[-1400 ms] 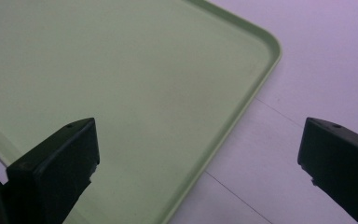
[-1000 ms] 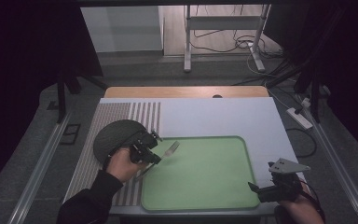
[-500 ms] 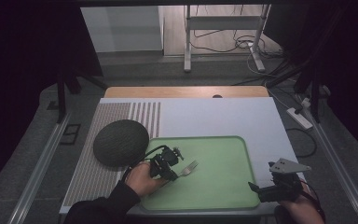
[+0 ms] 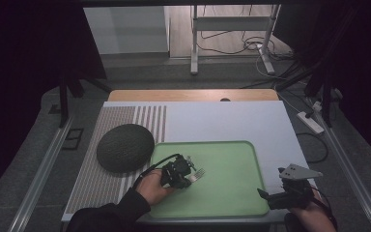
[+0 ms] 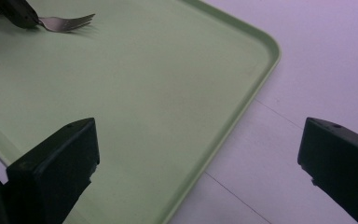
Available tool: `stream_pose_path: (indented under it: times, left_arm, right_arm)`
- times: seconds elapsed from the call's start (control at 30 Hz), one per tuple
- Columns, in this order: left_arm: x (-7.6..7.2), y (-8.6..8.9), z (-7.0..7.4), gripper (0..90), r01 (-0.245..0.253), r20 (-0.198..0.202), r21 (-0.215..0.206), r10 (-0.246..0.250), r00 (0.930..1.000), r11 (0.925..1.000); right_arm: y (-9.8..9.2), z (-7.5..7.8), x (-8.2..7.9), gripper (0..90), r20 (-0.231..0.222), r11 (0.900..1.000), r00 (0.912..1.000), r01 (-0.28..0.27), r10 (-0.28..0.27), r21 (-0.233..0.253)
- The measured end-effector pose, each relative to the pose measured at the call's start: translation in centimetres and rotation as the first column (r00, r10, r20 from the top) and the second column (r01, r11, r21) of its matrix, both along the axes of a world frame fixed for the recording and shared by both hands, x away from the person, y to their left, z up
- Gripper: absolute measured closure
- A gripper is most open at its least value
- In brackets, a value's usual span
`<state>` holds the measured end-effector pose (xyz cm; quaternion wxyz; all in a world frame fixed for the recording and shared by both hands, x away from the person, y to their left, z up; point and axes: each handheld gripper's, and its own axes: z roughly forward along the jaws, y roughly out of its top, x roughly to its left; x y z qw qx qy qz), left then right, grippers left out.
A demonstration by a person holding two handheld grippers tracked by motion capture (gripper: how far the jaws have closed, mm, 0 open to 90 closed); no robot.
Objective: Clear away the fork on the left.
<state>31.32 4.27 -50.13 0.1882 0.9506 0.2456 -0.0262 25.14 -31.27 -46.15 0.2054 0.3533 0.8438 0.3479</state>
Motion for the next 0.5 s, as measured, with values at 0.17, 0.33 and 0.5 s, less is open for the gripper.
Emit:
stream_pose_path:
  times: [0.17,0.33,0.5]
  left_arm:
    - [0.9,1.3,-0.1,88.6,-0.057,0.018,0.029,0.057,0.9982,0.998]
    - [2.1,3.4,-0.2,88.5,-0.137,-0.003,0.027,0.137,0.9905,0.9902]
    - [2.8,5.4,-0.3,88.5,-0.204,-0.015,0.026,0.204,0.9788,0.9787]
  right_arm:
    - [0.0,0.0,0.0,0.0,0.001,1.0,1.0,-0.001,0.001,0.001]
    - [0.0,0.0,0.0,0.0,0.001,1.0,1.0,-0.002,0.002,0.001]
    - [0.0,0.0,0.0,0.0,0.0,1.0,1.0,-0.002,0.002,0.002]
